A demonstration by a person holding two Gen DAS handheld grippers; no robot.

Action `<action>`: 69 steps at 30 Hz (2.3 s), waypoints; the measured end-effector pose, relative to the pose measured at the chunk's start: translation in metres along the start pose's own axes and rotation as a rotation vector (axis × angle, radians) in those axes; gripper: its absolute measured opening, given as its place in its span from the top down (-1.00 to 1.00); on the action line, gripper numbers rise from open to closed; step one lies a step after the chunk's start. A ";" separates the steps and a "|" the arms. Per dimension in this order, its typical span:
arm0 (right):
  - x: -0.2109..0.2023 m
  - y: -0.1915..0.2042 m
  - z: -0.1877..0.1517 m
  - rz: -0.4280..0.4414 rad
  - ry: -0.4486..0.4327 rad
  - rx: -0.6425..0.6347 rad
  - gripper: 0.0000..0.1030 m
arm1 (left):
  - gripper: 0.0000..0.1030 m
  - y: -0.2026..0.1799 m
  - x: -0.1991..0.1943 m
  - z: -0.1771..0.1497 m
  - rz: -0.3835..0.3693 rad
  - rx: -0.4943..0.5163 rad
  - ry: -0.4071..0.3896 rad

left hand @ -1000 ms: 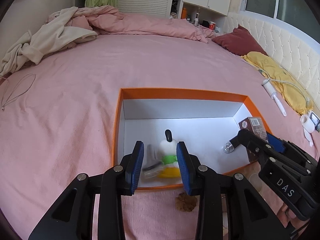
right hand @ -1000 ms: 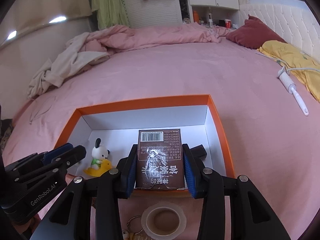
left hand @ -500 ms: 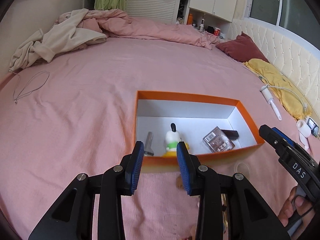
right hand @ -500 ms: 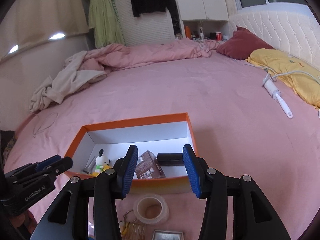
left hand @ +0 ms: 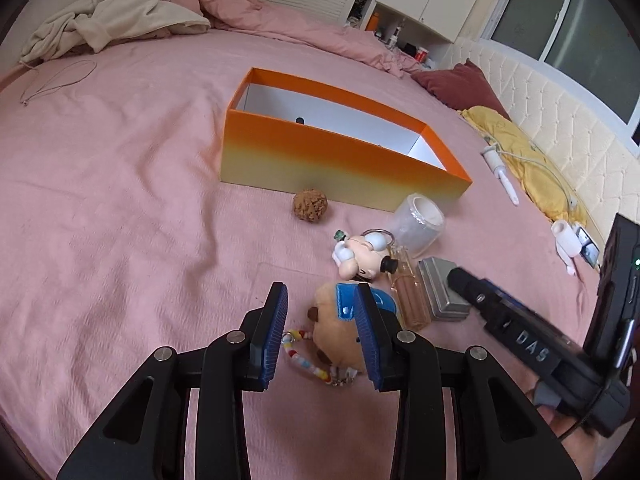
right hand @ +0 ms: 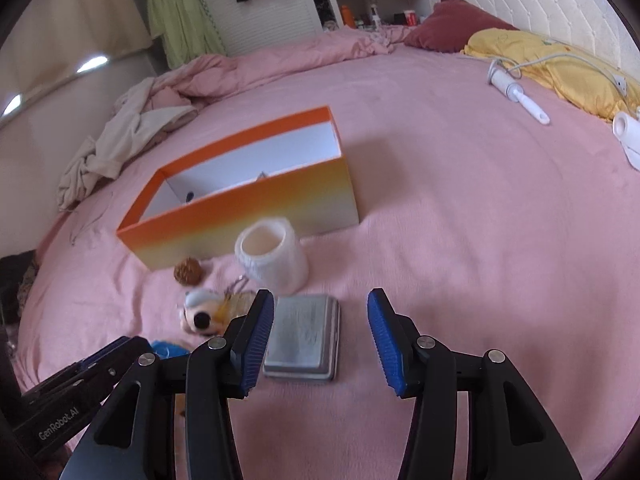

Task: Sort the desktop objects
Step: 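Grasp the capybara plush with the left tool while the right tool grasps the silver tin, then carry the capybara plush into the box with the left tool while the right tool carries the tin in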

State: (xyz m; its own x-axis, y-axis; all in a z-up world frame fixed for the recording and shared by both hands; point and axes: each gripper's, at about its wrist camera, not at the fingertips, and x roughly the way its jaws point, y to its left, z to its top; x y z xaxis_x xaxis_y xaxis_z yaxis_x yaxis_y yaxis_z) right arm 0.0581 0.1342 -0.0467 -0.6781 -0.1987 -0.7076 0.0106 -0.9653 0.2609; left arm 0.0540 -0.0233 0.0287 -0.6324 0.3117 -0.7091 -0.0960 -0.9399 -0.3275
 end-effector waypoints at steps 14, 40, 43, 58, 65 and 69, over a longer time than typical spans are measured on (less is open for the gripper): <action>0.009 0.003 -0.036 0.023 -0.003 -0.074 0.15 | 0.30 0.009 -0.011 0.001 0.061 -0.004 -0.044; 0.001 -0.025 -0.035 -0.065 -0.089 0.046 0.15 | -0.09 -0.032 0.028 -0.031 0.100 0.182 0.024; 0.001 -0.026 -0.036 -0.059 -0.090 0.050 0.15 | 0.13 -0.014 0.021 -0.029 0.056 0.084 0.001; -0.003 -0.029 -0.035 -0.053 -0.088 0.054 0.16 | 0.16 -0.009 0.013 -0.024 0.005 0.018 -0.016; -0.010 -0.026 -0.029 -0.048 -0.110 0.040 0.16 | 0.17 -0.015 -0.009 -0.001 0.034 0.065 -0.087; -0.017 -0.025 -0.020 -0.038 -0.140 0.044 0.19 | 0.17 -0.015 -0.020 0.013 0.065 0.087 -0.118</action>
State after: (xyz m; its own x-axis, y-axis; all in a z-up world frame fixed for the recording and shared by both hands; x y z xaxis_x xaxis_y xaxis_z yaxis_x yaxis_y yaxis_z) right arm 0.0844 0.1583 -0.0544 -0.7734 -0.1336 -0.6197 -0.0469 -0.9628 0.2662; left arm 0.0579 -0.0175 0.0558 -0.7250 0.2362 -0.6470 -0.1152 -0.9677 -0.2242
